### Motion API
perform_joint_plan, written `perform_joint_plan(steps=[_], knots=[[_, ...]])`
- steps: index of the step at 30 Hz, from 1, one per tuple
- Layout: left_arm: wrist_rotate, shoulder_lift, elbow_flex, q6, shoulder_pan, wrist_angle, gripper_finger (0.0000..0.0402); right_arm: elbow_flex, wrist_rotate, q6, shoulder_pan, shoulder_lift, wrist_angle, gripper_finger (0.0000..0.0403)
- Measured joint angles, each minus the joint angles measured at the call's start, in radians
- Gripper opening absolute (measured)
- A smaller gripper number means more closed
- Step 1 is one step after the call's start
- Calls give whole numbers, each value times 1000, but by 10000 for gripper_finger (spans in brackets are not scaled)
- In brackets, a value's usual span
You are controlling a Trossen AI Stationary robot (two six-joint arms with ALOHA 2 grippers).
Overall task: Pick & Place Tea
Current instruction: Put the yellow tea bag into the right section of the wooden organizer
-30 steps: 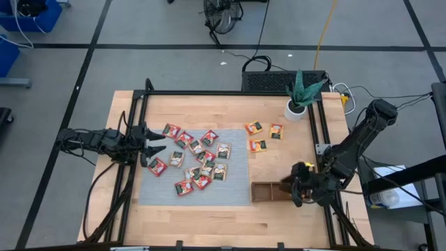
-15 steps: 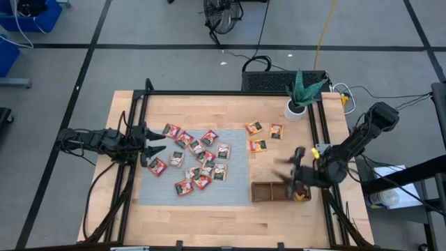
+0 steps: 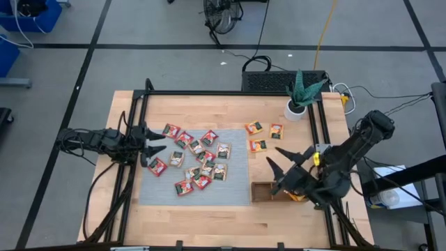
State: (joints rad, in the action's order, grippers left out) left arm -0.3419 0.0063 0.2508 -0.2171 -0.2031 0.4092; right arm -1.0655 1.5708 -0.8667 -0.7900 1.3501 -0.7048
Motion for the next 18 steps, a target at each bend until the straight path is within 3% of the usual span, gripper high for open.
perform_joint_plan(steps=[6,10,13,17,18], knots=[[0,0,0,0,0,-8,223,54,-11,128,27,11,3,163],[0,0,0,0,0,-9,223,143,-143,290,29,-1,3,155],[0,0,0,0,0,-11,223,211,-420,504,34,-22,72,148],[0,0,0,0,0,-11,223,250,-1022,867,132,-80,292,137],[0,0,0,0,0,-11,223,250,-1132,948,168,-87,329,136]])
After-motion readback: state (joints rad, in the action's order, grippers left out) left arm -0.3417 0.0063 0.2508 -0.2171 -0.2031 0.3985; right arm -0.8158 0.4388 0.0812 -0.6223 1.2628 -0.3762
